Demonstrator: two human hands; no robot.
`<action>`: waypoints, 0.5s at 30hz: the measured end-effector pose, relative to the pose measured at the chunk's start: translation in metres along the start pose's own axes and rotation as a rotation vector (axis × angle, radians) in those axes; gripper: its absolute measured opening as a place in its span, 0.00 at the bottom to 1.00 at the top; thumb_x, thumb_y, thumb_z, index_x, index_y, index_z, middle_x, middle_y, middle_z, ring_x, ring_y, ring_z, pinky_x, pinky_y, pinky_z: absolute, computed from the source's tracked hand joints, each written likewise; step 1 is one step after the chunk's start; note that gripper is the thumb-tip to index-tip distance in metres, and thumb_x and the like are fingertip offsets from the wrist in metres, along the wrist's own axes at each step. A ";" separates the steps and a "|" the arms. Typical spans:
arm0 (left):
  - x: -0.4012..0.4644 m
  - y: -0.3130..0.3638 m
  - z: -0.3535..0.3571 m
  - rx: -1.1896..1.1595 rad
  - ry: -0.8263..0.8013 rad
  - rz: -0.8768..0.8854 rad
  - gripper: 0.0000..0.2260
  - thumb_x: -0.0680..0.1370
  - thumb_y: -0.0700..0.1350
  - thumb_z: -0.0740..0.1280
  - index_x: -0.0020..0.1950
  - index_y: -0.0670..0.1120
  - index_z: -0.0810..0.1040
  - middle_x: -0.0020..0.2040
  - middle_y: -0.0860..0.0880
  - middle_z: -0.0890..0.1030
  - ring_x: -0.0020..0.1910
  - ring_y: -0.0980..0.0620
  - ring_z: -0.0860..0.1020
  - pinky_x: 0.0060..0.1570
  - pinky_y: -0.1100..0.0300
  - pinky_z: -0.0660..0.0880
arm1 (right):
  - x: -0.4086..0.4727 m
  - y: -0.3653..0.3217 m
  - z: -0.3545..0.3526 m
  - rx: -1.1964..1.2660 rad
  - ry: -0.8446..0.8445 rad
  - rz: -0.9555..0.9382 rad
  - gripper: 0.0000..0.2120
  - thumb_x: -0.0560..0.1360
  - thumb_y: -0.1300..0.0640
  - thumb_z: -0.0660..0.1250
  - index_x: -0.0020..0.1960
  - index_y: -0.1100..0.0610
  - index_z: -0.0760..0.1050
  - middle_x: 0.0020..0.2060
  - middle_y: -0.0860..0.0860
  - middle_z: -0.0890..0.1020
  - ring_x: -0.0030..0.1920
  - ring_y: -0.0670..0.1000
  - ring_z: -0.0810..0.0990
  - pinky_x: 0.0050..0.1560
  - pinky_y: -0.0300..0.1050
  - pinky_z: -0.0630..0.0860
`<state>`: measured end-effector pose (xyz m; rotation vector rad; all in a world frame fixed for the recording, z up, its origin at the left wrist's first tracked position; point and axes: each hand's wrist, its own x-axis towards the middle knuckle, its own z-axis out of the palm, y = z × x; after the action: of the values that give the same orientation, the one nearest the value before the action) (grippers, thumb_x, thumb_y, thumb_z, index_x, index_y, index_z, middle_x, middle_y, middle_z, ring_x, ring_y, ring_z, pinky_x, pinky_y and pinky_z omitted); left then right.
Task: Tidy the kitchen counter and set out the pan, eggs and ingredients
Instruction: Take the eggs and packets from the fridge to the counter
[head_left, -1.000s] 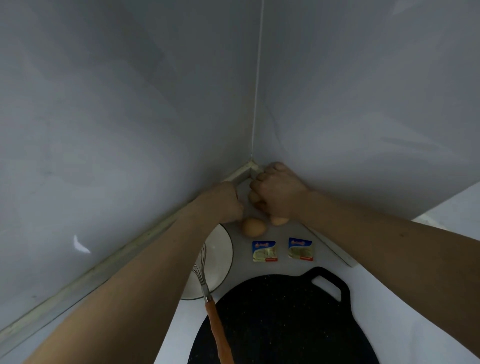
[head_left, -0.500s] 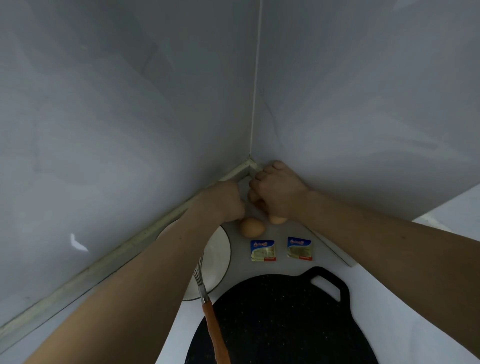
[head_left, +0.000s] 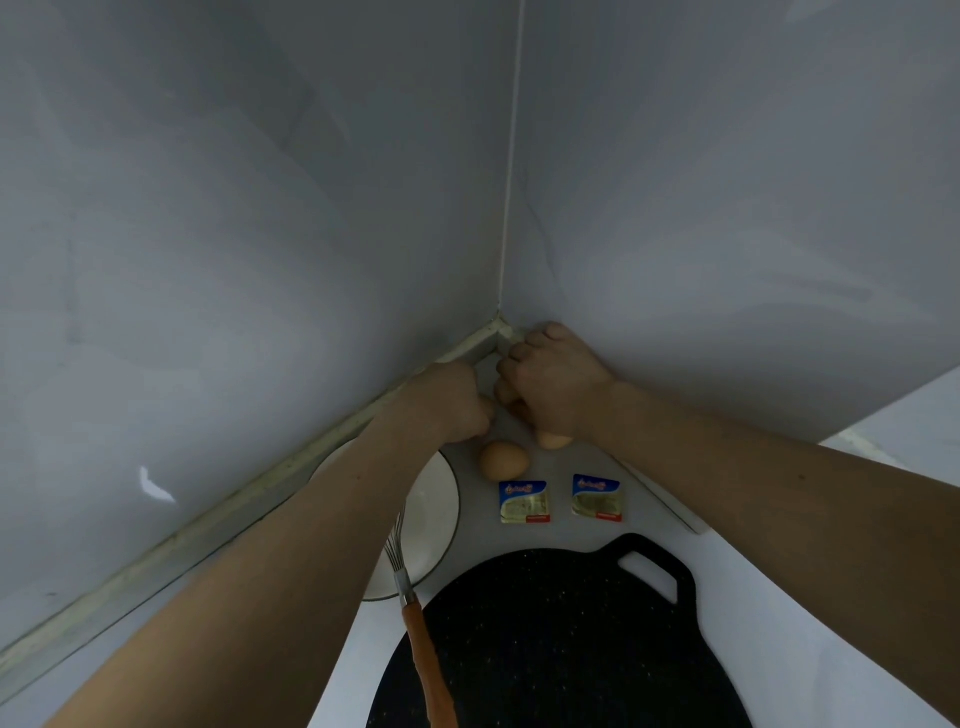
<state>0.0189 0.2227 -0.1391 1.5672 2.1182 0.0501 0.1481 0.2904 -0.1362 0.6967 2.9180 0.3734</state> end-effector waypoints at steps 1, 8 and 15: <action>0.000 0.000 0.000 0.000 0.005 0.002 0.16 0.76 0.48 0.65 0.32 0.47 0.63 0.39 0.40 0.75 0.39 0.46 0.75 0.27 0.60 0.60 | 0.001 -0.001 -0.002 0.020 -0.036 -0.016 0.14 0.50 0.47 0.77 0.30 0.53 0.78 0.27 0.49 0.78 0.30 0.50 0.77 0.44 0.41 0.68; -0.001 -0.003 0.001 -0.016 0.004 -0.001 0.15 0.76 0.47 0.64 0.32 0.47 0.63 0.35 0.44 0.72 0.31 0.53 0.68 0.27 0.60 0.59 | -0.002 -0.002 0.000 -0.008 -0.041 -0.022 0.15 0.46 0.50 0.78 0.26 0.54 0.75 0.24 0.51 0.77 0.26 0.51 0.76 0.42 0.44 0.62; 0.001 -0.005 0.002 -0.031 0.006 0.001 0.12 0.76 0.49 0.64 0.36 0.46 0.68 0.35 0.48 0.70 0.36 0.51 0.71 0.28 0.61 0.61 | -0.002 0.000 -0.002 0.041 -0.015 -0.004 0.12 0.53 0.50 0.77 0.31 0.54 0.78 0.28 0.51 0.79 0.31 0.51 0.78 0.43 0.42 0.73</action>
<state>0.0150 0.2214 -0.1433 1.5520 2.1113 0.0876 0.1497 0.2892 -0.1343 0.6958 2.9202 0.3073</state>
